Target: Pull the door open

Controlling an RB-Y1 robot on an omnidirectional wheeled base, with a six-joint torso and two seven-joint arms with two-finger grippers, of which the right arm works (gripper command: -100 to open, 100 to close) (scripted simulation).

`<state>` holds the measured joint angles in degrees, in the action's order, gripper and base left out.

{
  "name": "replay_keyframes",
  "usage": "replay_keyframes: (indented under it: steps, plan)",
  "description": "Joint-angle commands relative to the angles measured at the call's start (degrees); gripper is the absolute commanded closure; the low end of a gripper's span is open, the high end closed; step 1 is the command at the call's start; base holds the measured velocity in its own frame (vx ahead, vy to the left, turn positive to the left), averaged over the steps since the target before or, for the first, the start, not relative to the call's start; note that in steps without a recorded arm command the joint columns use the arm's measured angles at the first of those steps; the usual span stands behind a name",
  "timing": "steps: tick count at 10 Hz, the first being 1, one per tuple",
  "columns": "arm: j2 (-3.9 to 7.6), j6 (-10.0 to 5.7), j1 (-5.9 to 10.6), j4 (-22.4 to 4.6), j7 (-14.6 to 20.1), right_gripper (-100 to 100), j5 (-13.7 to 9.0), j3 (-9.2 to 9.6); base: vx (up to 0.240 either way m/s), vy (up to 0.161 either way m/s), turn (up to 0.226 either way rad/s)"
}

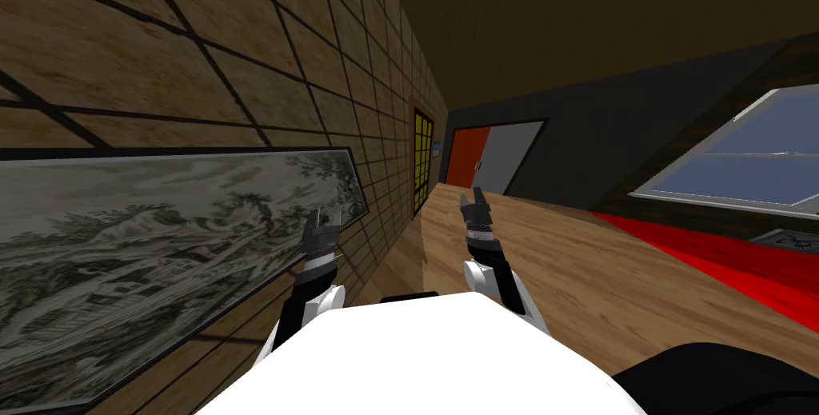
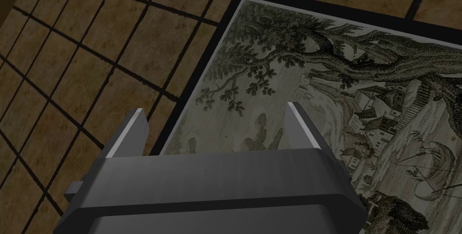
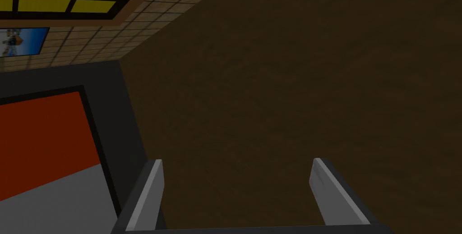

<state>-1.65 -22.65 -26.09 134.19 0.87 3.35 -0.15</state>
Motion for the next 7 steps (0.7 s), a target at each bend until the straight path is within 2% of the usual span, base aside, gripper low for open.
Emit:
replay_keyframes:
  steps: [1, 7]
  plan:
    - [0.93, -0.72, 0.35, -1.8, -1.31, -100, 0.64, -0.29, 0.056, -0.025, 0.133]
    - [3.4, -3.4, 1.65, -8.44, -6.13, -100, 3.0, -1.34, 0.136, -0.098, 0.095]
